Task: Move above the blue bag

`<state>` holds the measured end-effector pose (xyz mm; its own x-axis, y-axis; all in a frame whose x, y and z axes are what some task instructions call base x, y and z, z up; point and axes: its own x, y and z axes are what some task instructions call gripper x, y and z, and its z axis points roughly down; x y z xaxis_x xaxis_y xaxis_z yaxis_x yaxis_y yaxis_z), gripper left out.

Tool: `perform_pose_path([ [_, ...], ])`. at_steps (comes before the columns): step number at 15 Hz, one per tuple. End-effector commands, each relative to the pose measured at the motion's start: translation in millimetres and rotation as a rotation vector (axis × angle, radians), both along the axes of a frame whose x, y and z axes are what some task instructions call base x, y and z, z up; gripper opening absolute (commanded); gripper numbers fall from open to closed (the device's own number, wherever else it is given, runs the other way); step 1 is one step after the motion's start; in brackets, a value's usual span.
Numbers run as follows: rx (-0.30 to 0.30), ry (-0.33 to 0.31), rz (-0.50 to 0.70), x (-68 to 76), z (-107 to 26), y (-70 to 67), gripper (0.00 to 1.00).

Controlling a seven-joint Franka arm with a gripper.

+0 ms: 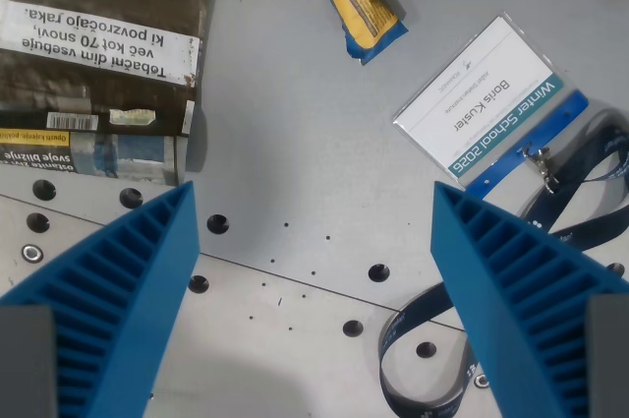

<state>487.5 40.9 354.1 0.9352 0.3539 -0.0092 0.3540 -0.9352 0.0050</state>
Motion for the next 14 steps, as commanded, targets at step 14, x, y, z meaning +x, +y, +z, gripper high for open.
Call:
perform_pose_path([
  [14, -0.001, -0.059, 0.286, 14.7, -42.8, 2.3, 1.00],
])
